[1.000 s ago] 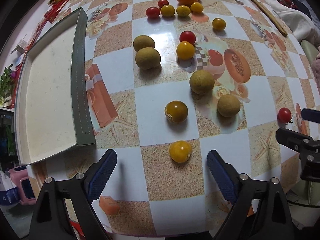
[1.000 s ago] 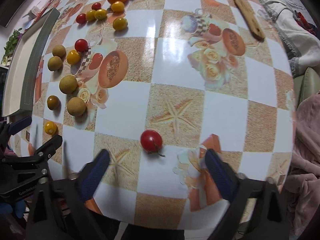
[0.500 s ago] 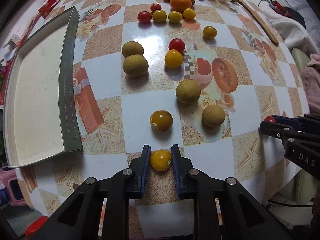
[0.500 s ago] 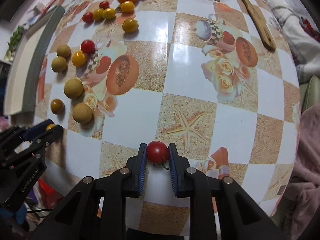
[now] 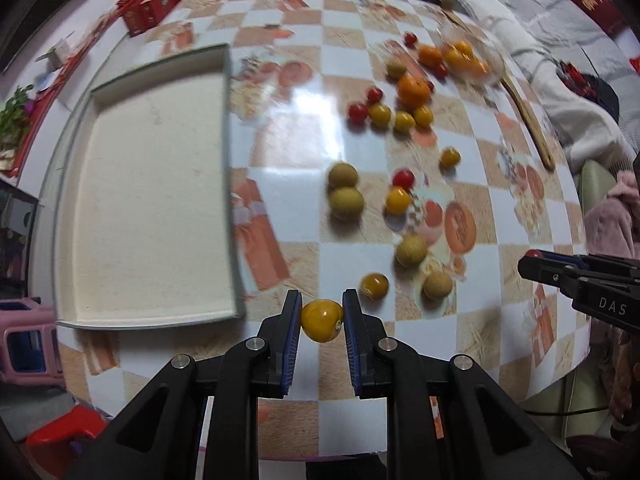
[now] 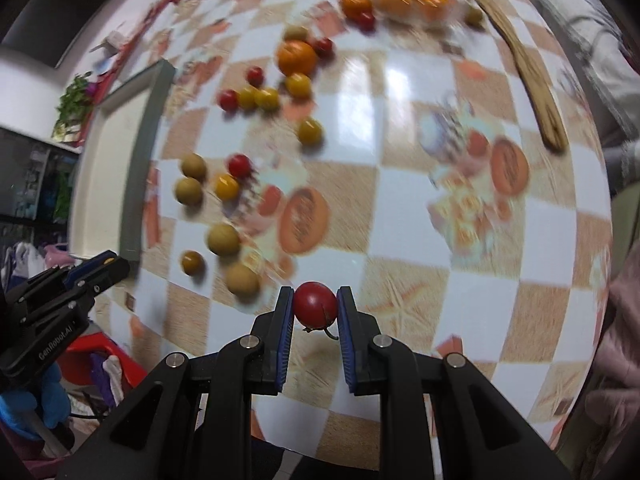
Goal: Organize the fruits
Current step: 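Carry both tomatoes over the white tray and open both grippers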
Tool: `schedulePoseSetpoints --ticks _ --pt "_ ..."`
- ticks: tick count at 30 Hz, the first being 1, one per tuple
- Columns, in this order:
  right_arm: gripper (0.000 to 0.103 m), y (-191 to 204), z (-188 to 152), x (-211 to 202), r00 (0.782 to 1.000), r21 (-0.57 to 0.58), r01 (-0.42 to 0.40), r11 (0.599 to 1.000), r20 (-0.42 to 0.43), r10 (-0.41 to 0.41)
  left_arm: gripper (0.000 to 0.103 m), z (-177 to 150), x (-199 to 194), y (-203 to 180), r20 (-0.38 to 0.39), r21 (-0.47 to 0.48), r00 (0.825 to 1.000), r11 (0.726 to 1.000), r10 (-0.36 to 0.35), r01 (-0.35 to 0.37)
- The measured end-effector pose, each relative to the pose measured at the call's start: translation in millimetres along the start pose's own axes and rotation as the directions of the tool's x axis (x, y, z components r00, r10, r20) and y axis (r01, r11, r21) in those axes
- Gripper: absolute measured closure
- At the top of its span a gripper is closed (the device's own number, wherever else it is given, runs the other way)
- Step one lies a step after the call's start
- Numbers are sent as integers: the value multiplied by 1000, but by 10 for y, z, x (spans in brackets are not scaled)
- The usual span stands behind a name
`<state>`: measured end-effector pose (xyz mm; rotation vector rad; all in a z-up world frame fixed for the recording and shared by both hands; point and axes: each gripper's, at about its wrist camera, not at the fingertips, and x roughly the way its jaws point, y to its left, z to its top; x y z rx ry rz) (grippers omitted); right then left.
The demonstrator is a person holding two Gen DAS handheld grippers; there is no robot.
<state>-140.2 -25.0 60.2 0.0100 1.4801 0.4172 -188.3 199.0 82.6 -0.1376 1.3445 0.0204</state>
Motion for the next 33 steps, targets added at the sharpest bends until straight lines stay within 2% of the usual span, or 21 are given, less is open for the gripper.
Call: schedulePoseSetpoints --ticks 4,8,13,18,22,30,33 --pt "80 263 181 -28 999 -86 -41 995 -7 40 81 83 -118 226 29 -91 999 995 41 -38" --pt "80 596 378 14 997 -152 -72 986 -20 70 81 151 -156 501 47 -136 995 987 89 -82" --pt "80 1110 592 110 995 -210 -102 972 -11 102 81 296 -67 969 45 -166 993 981 111 -102" --pt "80 1648 827 340 992 -201 -128 971 -25 126 81 382 136 1361 6 -141 991 981 132 -130" --pt "80 2064 1043 628 992 -219 -122 968 -46 115 81 344 343 1606 -37 -118 989 982 143 -147" --pt "80 2474 1258 1117 993 -237 -80 968 -102 58 81 170 560 1899 -93 -104 986 984 136 -145" --pt "79 2586 1265 1275 992 -249 -60 967 -125 29 81 100 552 1979 -87 -105 988 986 124 -133"
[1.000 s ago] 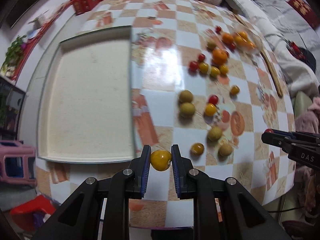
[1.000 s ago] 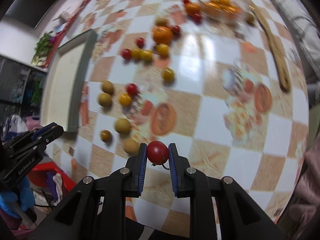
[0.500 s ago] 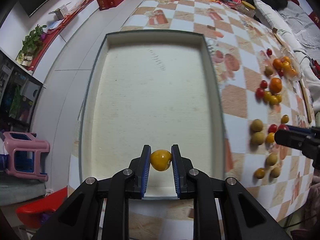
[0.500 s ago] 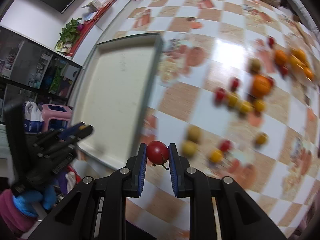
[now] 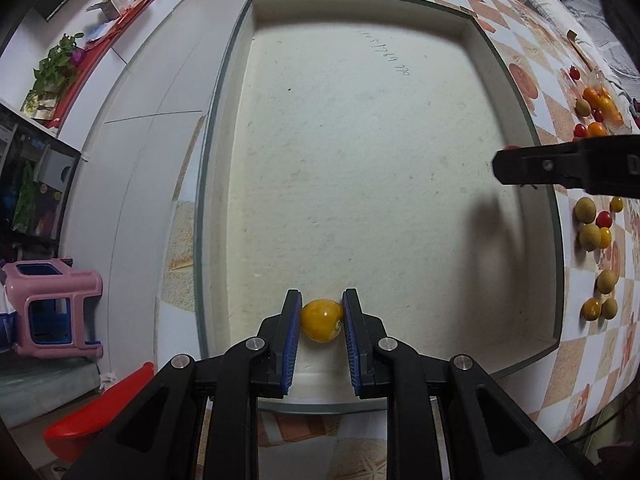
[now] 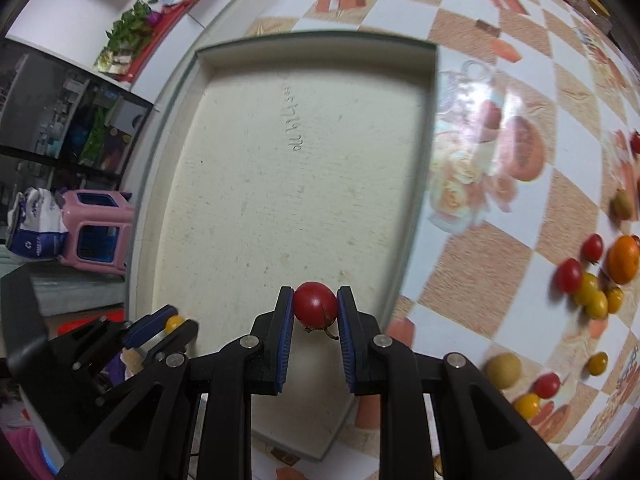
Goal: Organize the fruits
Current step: 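Carry both tomatoes over the white tray and open both grippers, then move both open grippers back over the fruits on the table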
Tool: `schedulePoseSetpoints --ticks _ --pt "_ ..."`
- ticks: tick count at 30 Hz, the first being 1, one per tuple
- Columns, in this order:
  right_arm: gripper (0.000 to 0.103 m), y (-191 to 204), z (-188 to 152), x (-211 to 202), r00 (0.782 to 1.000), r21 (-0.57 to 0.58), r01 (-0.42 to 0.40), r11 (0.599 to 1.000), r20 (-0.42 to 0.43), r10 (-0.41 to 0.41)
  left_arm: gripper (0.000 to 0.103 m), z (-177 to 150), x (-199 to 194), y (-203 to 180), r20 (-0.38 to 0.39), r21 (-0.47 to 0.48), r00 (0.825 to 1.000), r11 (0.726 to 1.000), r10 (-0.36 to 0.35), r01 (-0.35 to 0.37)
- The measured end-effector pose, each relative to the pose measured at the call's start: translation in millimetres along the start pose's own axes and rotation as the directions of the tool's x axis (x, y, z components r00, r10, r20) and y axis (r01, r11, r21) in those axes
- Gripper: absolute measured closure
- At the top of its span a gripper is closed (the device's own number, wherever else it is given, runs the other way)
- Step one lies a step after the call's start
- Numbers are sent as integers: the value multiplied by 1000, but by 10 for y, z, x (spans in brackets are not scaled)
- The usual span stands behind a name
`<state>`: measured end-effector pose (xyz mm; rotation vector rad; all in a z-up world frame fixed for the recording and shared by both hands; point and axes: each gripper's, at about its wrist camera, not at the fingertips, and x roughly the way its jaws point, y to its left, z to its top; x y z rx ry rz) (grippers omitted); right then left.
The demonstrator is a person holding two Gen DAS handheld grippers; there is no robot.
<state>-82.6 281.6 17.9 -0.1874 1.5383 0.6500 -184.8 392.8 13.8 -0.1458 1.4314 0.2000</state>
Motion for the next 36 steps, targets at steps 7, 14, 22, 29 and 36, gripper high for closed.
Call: schedulePoseSetpoints --ticks 7,14,22,29,36 --pt "76 189 50 228 997 -57 52 997 -46 -54 79 -44 -3 -27 25 29 999 999 27 -28" --pt "28 294 98 191 999 -74 39 996 -25 -41 24 -41 -130 -223 66 70 997 997 34 -38" --pt "12 98 109 -368 996 -2 -3 1000 85 3 24 41 -294 -373 66 104 998 994 19 -26" --pt "12 -602 -184 -744 993 153 21 988 111 -38 24 202 -498 -791 99 195 995 981 -11 -9" --pt "11 -1318 -716 -931 989 298 94 950 85 -125 24 361 -566 -1218 94 274 994 961 -57 29"
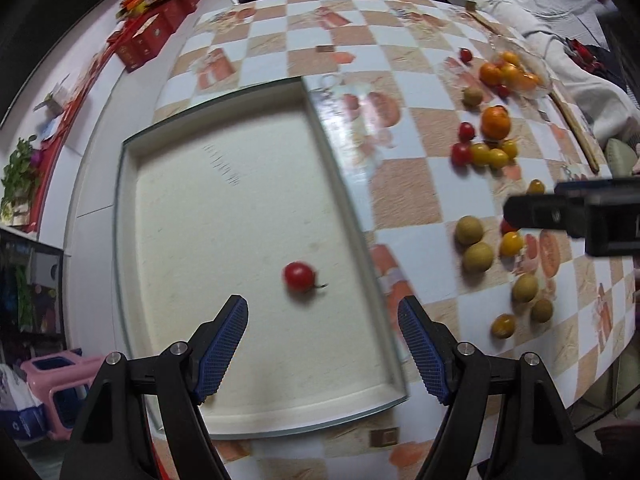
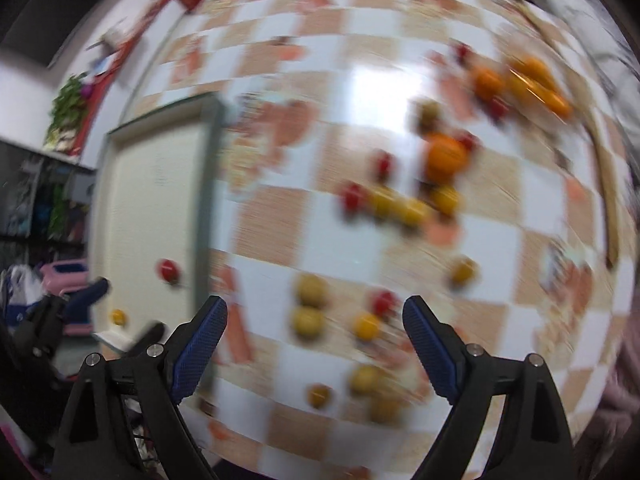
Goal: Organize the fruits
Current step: 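Move both open grippers back over the fruits on the table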
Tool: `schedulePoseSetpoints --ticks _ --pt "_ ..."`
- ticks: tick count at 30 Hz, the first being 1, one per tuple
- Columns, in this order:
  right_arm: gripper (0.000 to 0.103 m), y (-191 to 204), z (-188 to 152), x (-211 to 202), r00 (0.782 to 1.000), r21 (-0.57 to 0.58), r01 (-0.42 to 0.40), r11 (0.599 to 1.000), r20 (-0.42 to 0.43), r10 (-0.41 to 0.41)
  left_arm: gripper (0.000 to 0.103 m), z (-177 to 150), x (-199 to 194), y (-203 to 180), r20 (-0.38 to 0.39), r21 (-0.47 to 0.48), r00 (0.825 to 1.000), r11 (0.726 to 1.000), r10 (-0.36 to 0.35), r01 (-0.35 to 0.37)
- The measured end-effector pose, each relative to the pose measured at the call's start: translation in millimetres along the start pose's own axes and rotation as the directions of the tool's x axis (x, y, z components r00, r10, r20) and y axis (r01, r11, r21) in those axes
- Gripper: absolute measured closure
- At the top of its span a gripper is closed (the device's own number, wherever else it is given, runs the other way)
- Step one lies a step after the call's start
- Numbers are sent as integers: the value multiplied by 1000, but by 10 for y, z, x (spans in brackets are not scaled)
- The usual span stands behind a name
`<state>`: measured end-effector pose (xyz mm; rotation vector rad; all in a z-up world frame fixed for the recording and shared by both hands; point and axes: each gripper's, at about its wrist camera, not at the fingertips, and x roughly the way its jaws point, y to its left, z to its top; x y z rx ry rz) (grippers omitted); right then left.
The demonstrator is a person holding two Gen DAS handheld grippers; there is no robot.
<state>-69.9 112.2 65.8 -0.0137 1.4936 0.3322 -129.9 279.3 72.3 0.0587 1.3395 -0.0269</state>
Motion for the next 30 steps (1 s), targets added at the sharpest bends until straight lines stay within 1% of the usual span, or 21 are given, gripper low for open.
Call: schedulePoseSetpoints --ticks 4,8,11,18,22,26,30 --pt "11 -470 -182 -26 999 97 34 995 -12 -33 24 190 -16 -227 1 33 1000 999 -9 9" --pt "11 -772 -273 -19 998 158 58 986 -27 -54 24 370 33 -428 3 64 1000 998 -3 3" --pt "11 -901 -303 1 998 179 64 982 -32 -59 24 516 116 -554 -10 77 1000 997 0 0" --pt "11 -990 -177 78 998 189 56 980 -34 -50 24 845 356 -753 -14 91 1000 996 -7 8" --pt "11 -1025 -102 161 998 182 54 982 -40 -48 24 973 526 -846 -22 111 1000 994 -16 18" --pt "11 -1028 -41 267 997 169 61 984 -48 -53 24 1051 671 -931 -20 137 1000 990 -9 11" --pt "11 -993 1 347 997 144 64 988 -48 -58 24 1102 756 -987 -23 154 1000 988 -20 23"
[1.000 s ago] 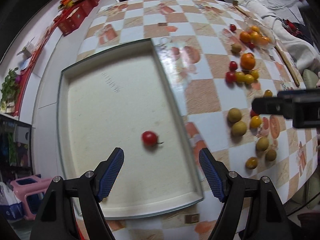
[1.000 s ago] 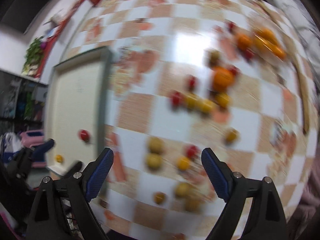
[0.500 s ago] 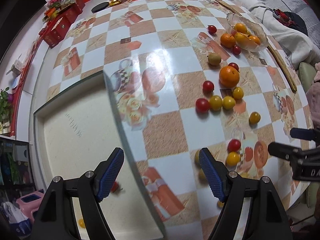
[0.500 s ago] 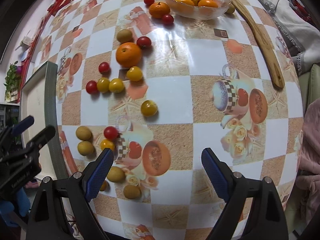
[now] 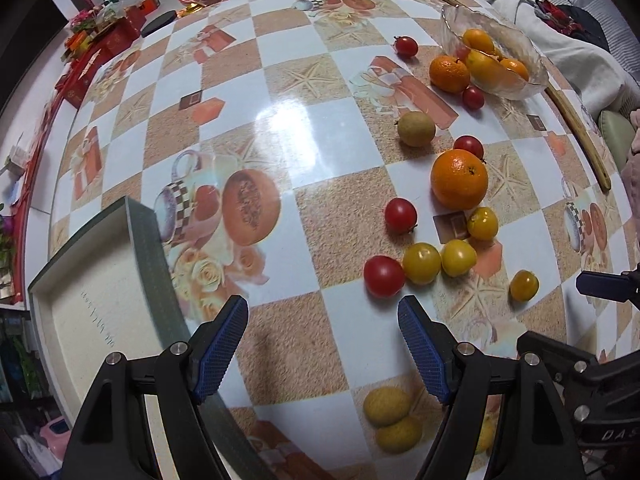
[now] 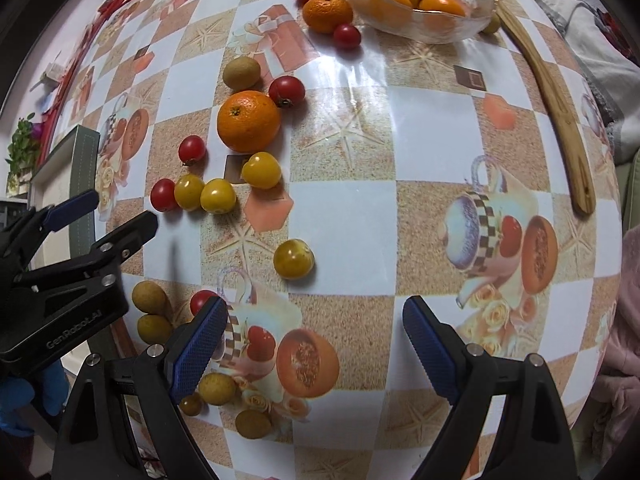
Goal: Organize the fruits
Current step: 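Move both open grippers back over the fruits on the table, then grasp a red cherry tomato with the left gripper while the right grasps a yellow one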
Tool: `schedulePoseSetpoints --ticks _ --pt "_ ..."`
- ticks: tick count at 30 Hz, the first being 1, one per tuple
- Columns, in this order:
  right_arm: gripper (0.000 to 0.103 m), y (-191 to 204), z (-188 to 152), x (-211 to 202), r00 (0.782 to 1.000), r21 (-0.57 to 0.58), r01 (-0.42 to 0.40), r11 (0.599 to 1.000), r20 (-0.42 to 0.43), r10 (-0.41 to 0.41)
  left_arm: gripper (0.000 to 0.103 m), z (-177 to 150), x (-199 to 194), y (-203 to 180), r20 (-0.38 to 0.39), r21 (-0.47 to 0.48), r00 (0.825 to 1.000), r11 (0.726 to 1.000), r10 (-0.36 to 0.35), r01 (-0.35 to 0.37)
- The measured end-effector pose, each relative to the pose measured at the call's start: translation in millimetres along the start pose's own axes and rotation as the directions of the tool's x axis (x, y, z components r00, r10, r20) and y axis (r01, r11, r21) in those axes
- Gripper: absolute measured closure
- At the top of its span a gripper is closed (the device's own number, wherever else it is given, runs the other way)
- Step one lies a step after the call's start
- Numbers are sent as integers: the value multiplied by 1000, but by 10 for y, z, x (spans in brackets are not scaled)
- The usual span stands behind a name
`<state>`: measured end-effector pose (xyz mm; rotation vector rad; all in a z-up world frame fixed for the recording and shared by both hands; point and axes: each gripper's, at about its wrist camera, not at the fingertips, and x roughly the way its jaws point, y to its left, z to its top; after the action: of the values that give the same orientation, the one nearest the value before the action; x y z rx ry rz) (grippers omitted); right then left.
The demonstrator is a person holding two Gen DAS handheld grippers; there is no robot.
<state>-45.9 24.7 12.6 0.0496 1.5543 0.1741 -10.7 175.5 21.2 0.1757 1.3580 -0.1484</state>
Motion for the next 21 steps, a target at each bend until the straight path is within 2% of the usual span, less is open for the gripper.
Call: schedulePoseSetpoints --ticks 3,7,10,12,15,17,19,21 --pt "13 50 10 55 1000 -24 12 1000 2 -12 24 47 50 -49 5 14 1000 1000 -9 9" --pt "32 126 28 143 1000 -47 20 999 0 -20 24 96 120 -103 -1 25 1000 1000 -12 12" --pt "33 199 51 175 999 -71 35 997 17 -34 25 115 168 -102 -8 18 1000 1000 -11 11" --pt "37 239 41 186 999 -88 49 995 25 -47 32 130 184 -91 -7 11 1000 1000 -4 4" --pt "61 275 52 175 997 -111 68 991 43 -63 43 143 177 -84 -5 -5 999 999 -32 32" --pt "79 274 59 176 998 -112 58 992 44 -53 64 139 152 -115 1 1 999 999 -51 51" --pt "80 258 68 164 998 -104 45 994 42 -41 80 127 135 -163 4 19 998 998 -57 57" --pt "80 229 60 145 999 -88 11 996 39 -7 80 132 117 -172 2 15 998 998 -66 66"
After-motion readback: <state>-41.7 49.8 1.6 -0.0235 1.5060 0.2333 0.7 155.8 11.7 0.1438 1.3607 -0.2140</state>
